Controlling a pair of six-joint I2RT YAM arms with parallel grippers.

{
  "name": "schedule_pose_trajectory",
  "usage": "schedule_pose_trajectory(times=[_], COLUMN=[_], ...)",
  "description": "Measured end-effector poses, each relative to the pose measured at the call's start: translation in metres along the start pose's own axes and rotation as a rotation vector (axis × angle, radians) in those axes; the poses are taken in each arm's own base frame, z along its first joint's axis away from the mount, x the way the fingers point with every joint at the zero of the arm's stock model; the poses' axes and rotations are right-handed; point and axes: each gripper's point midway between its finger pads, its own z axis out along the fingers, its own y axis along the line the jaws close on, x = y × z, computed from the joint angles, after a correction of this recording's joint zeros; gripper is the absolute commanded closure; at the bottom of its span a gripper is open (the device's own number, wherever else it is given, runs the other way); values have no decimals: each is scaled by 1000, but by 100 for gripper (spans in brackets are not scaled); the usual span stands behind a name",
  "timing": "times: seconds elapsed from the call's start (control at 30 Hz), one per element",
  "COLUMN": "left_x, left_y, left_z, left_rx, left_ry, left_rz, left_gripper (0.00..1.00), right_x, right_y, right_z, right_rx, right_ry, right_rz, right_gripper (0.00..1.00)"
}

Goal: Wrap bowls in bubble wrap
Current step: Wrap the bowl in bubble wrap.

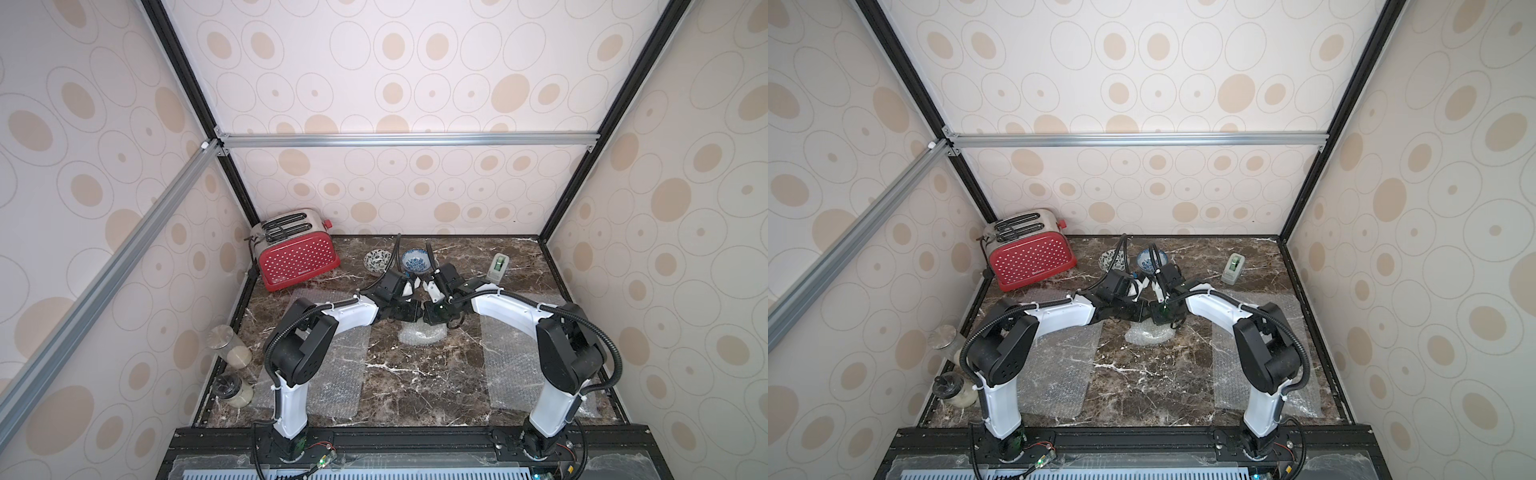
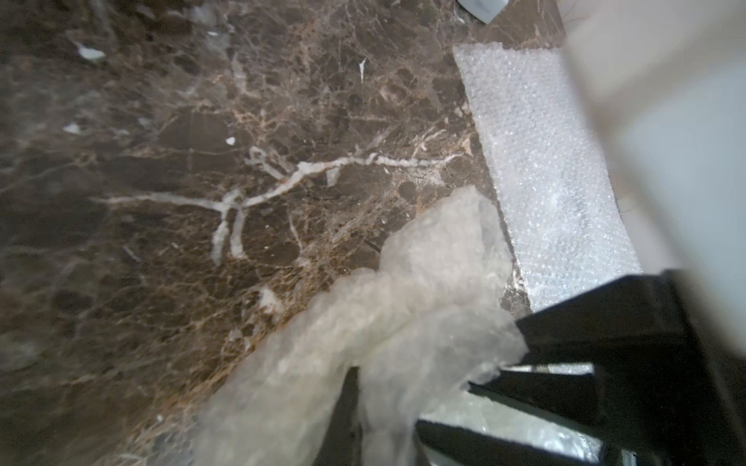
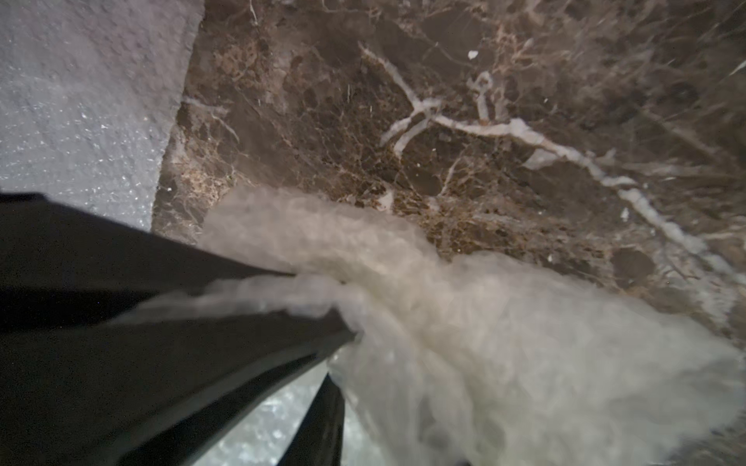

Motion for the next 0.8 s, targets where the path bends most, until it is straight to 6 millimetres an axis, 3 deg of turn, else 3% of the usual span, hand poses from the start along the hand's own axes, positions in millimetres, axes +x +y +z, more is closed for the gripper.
schedule_pose_trajectory(times=[0.1,0.2,0.33,0.5,0.63,0.8], left_x=[-6,-20,-34,-30,-4,63], left_y=[-1,-4,-3,-9,-31,-42], left_z=[-16,-38,-68,-104,-121,-128], left_rx=[-33,-61,-99,-110,-67,2], left_ry=[-33,-92,-167,-225,-232,-186], left_rz=[12,28,32,36,61,60], left_gripper=[84,71,68,66,62,43], right_x=[3,4,5,5,6,7], right_y=[-4,-7,-10,-10,-9,-8], right_z=[3,4,5,5,5,5], right_rx=[12,30,43,45,46,51], right_ry=[0,0,1,2,5,8], right_rz=[11,16,17,24,28,25], right_gripper=[74,74,74,74,74,74])
